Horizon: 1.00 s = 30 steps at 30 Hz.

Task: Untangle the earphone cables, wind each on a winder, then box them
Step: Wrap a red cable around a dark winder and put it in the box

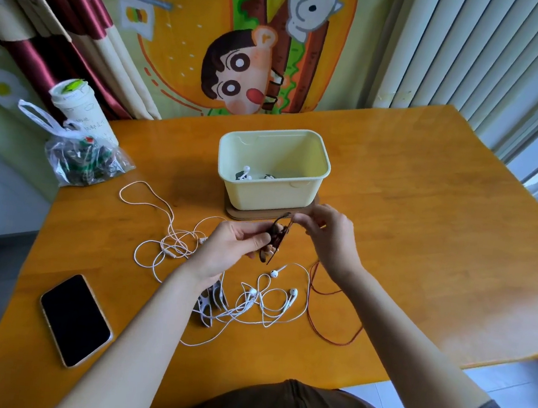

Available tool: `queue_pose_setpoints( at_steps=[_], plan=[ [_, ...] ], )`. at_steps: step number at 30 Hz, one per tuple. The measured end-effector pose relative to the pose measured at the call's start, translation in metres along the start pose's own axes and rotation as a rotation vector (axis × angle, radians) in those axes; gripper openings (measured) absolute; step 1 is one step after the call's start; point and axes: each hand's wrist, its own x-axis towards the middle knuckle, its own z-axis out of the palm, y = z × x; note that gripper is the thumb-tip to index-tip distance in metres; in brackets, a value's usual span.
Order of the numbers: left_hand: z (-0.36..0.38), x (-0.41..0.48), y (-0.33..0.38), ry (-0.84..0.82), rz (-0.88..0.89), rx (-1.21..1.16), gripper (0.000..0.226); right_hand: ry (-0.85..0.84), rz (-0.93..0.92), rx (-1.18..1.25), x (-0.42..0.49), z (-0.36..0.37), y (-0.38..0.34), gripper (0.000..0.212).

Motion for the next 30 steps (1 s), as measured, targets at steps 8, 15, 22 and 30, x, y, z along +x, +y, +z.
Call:
queue_pose_setpoints(
  at_steps=[8, 15, 22, 30],
  plan=[
    [0.007, 0.002, -0.006, 0.256, -0.114, -0.465, 0.023, -0.077, 0.155, 0.126, -0.019, 0.024, 0.003, 0.025],
    [0.014, 0.006, -0.008, 0.297, -0.154, -0.673, 0.021, -0.222, 0.28, 0.241, -0.029, 0.044, 0.002, 0.027],
    [0.022, 0.006, -0.014, 0.364, -0.204, -0.643, 0.026, -0.321, 0.339, 0.248, -0.032, 0.042, 0.0, 0.024],
    [0.018, 0.004, -0.026, 0.563, -0.016, 0.123, 0.033, -0.311, 0.115, -0.006, -0.035, 0.03, -0.012, 0.019]
  ],
)
